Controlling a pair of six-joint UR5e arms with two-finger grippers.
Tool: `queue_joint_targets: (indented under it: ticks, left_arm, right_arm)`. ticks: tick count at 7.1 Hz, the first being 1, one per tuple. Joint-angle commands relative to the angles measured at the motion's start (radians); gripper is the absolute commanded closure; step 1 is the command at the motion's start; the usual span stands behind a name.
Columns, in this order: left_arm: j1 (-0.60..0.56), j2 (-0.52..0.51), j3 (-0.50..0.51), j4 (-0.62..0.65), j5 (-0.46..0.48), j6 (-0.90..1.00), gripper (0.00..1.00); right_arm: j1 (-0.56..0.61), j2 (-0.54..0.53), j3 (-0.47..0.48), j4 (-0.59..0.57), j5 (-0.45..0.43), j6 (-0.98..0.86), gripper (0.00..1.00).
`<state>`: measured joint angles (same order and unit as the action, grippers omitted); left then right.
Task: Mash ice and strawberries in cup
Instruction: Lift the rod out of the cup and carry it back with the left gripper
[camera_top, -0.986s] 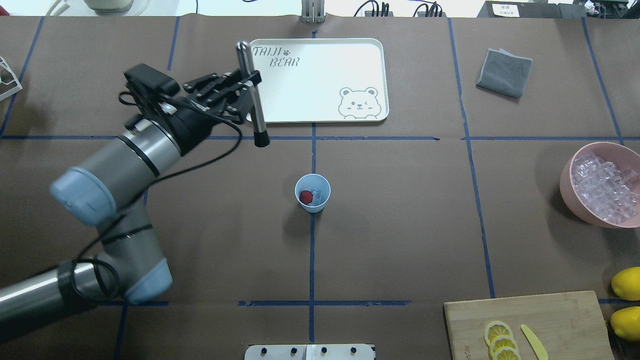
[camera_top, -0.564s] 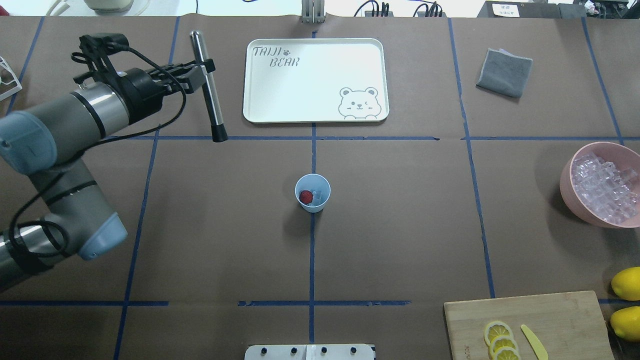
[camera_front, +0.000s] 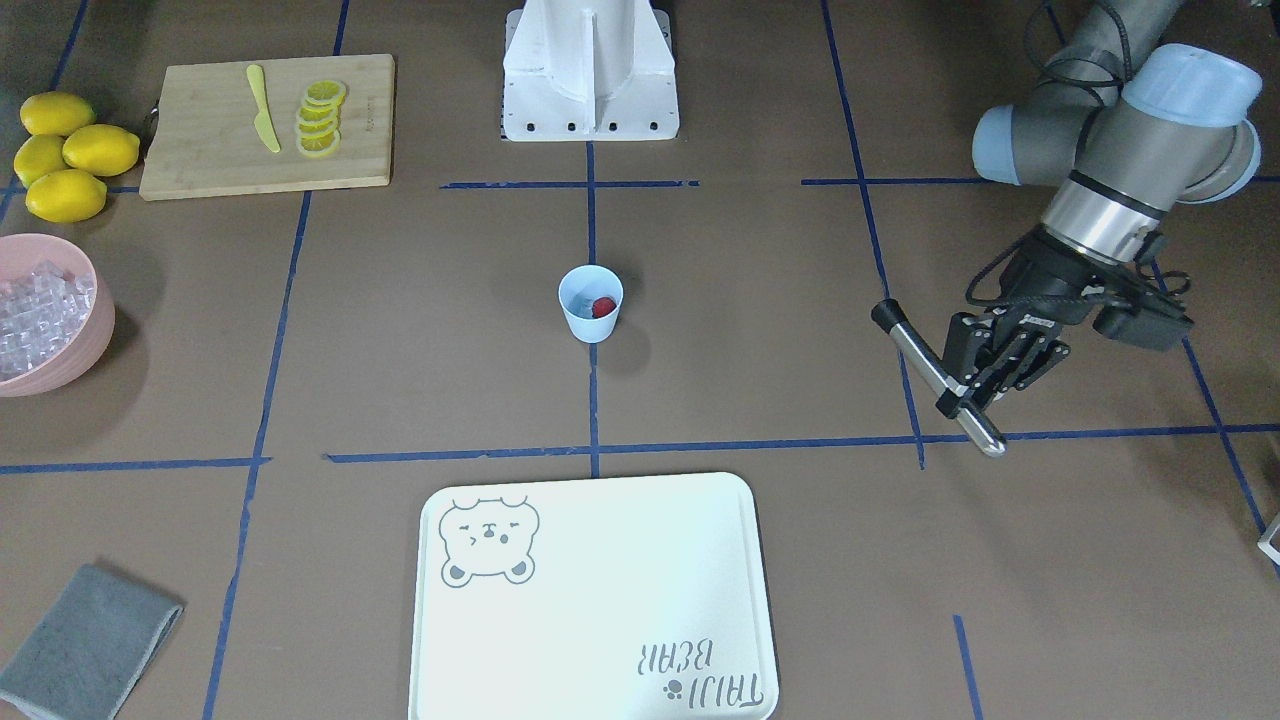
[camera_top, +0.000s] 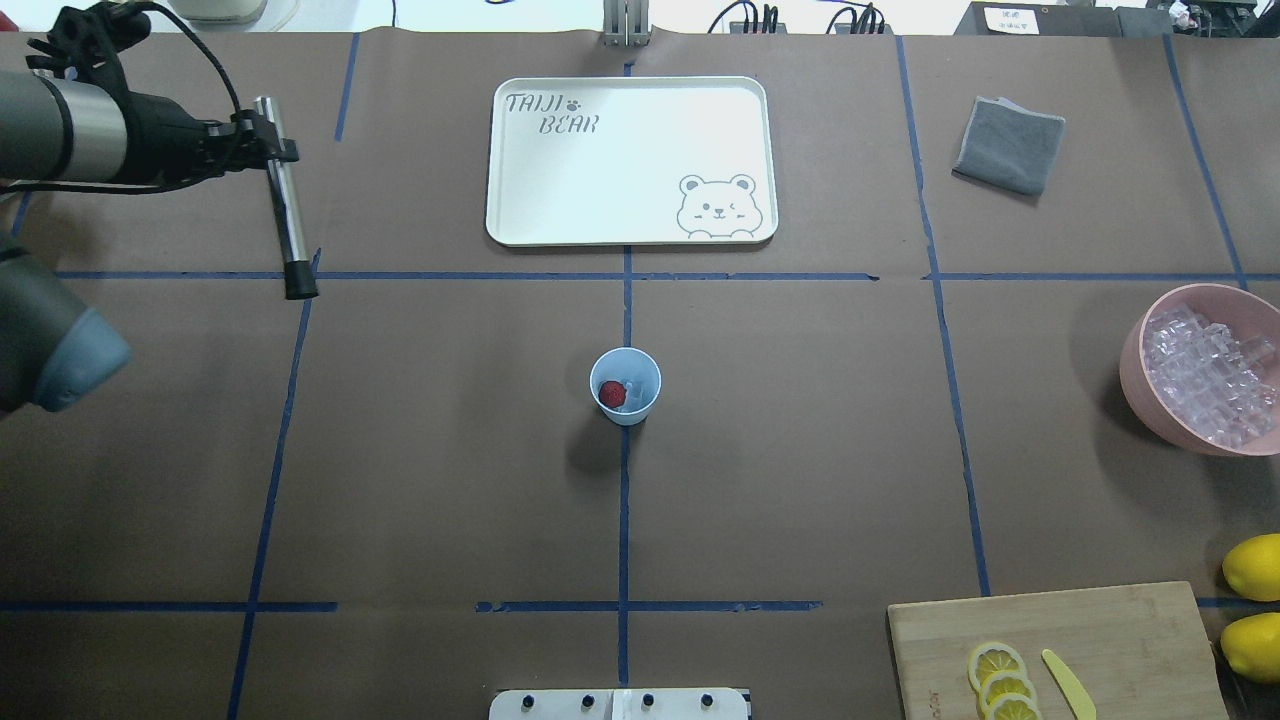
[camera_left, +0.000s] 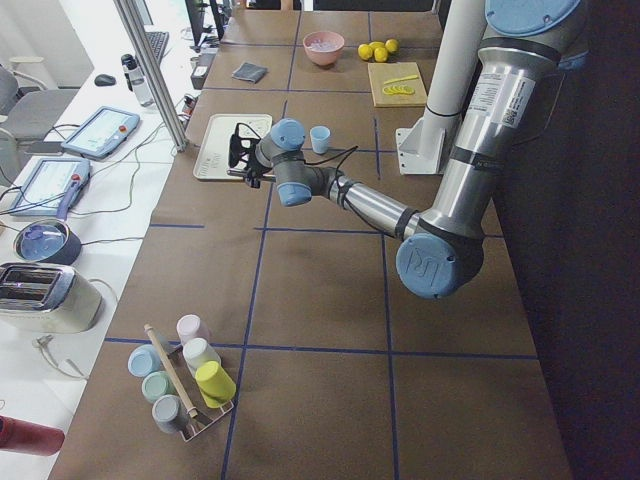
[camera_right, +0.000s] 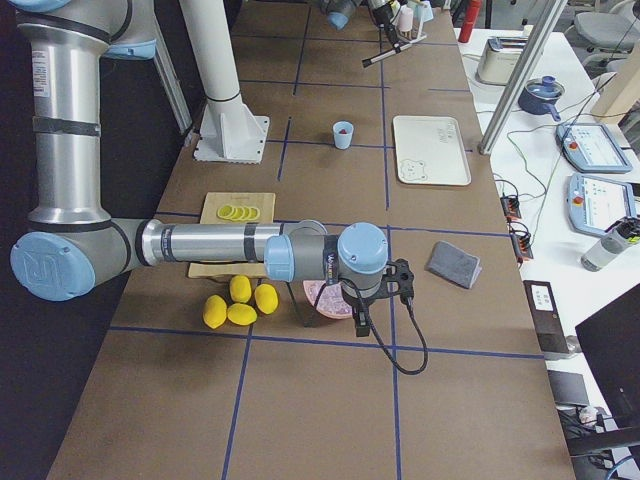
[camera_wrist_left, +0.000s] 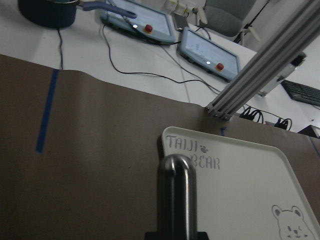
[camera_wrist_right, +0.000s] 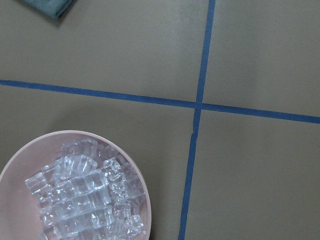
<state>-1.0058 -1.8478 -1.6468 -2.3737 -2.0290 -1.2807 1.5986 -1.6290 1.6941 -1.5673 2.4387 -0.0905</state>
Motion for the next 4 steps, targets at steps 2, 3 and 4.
queue_joint_targets:
  ticks: [2, 3, 4]
  left_arm:
    - [-0.137, 0.145, 0.004, 0.119, -0.250, 0.155, 1.00]
    - [-0.142, 0.233, 0.010, 0.120, -0.249, 0.305, 1.00]
    - [-0.142, 0.275, 0.040, 0.120, -0.246, 0.384, 1.00]
  right_arm:
    - [0.000, 0.023, 0.002, -0.002, 0.000, 0.000, 0.01]
    - [-0.002, 0.024, 0.002, 0.000, 0.000, 0.000, 0.01]
    - [-0.002, 0.024, 0.001, 0.000, -0.003, -0.002, 0.01]
